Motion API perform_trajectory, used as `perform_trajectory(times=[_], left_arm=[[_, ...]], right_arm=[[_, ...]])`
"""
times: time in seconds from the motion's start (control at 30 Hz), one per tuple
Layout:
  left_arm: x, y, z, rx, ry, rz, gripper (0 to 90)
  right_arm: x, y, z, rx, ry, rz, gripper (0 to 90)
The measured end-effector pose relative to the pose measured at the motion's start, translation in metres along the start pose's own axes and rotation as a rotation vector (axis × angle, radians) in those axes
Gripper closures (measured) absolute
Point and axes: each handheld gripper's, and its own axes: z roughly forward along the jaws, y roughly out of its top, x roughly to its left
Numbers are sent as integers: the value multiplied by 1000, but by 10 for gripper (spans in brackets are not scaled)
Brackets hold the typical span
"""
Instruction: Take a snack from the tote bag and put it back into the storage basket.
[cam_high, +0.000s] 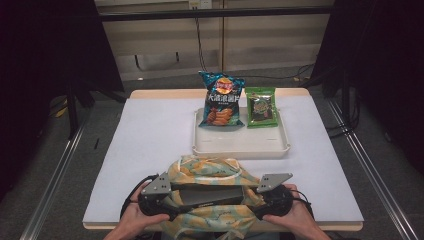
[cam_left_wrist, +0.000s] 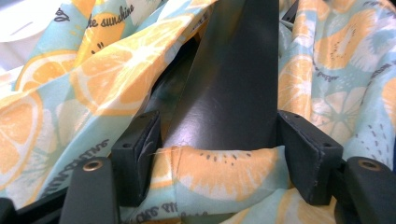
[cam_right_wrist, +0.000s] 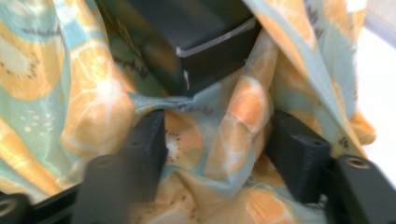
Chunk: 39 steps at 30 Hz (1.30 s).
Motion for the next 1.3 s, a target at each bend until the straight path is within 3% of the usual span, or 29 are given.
perform_trajectory(times=[0.17, 0.33, 0.47, 0.53, 0.63, 0.77, 0.83, 1.1, 1.3], left_arm=[[-1, 0, 0, 1, 0, 4, 339], [-2, 0, 1, -6, -13, 4, 345], [-2, 1, 1, 0, -11, 11, 348], [-2, 1, 1, 1, -11, 10, 348], [-2, 1, 1, 8, -6, 19, 349], [-2, 1, 0, 8, -7, 16, 348], [-2, 1, 0, 8, -8, 16, 348], [-2, 0, 1, 1, -16, 15, 347], [-1, 1, 1, -5, -23, 6, 339]], right_arm=[[-5, 6, -14, -106, 6, 23, 255], [0, 16, -27, -199, 14, 1, 251], [2, 26, -34, -262, 35, -25, 320], [3, 31, -34, -269, 60, -42, 411], [5, 43, -27, -260, 104, -73, 515], [6, 53, -11, -203, 139, -106, 534], [1, 58, 0, -173, 173, -111, 484], [-3, 57, 22, -131, 194, -149, 308], [-2, 55, 30, -101, 219, -188, 276]])
